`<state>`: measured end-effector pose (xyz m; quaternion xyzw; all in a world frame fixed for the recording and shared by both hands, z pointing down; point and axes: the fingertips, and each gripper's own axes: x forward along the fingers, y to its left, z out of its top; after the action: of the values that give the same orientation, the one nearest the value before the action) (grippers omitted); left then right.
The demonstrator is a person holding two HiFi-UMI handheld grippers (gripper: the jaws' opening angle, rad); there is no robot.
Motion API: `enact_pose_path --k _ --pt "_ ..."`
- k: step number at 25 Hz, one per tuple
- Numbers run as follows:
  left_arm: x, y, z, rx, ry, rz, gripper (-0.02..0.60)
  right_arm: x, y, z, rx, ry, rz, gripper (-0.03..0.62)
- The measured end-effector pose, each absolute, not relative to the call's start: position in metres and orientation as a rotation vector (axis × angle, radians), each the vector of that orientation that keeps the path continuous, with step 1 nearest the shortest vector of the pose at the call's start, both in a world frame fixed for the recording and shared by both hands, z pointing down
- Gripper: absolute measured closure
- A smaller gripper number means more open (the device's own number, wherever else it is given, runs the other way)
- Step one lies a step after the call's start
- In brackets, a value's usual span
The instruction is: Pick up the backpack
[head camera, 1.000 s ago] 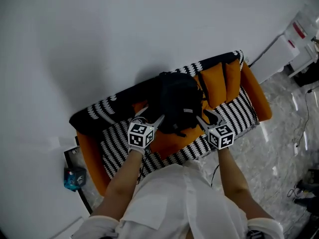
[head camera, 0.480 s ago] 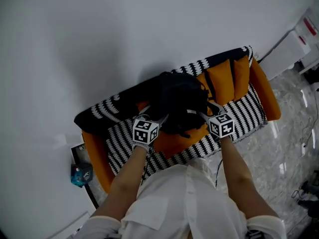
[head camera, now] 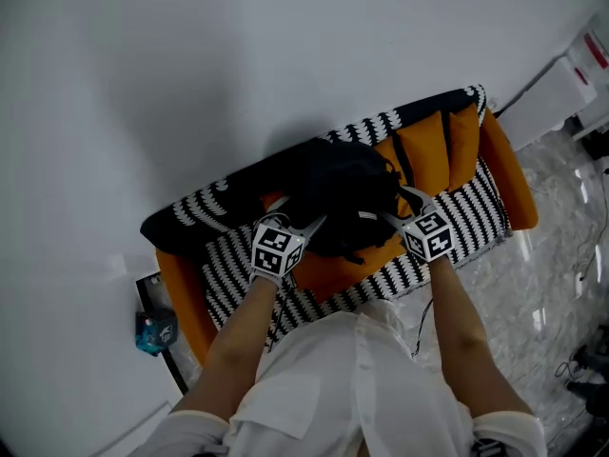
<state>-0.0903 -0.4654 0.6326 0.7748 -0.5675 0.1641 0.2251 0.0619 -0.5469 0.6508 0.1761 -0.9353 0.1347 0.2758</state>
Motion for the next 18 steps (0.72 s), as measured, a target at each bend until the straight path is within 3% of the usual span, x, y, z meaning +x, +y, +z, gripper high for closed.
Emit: enact_pose_path --k 8,11,15,18 --pt "-0.076 -0.473 0.641 2.171 -1.467 0.432 0.255 0.037 -0.538 0.651 0.302 -2.518 0.311 0.306" --pt "-0.076 -0.477 0.644 2.149 -1.474 0.417 0.256 0.033 -0.537 0.654 0.306 -2.510 0.304 0.343" --pt "-0.075 -0.478 0.645 2.128 -1.465 0.414 0.361 0.032 -0.538 0.655 0.348 -2.491 0.292 0.419" --pt "-0.073 -0.473 0.645 2.125 -1.449 0.401 0.394 0.031 -0.533 0.655 0.357 -2.478 0.289 0.444"
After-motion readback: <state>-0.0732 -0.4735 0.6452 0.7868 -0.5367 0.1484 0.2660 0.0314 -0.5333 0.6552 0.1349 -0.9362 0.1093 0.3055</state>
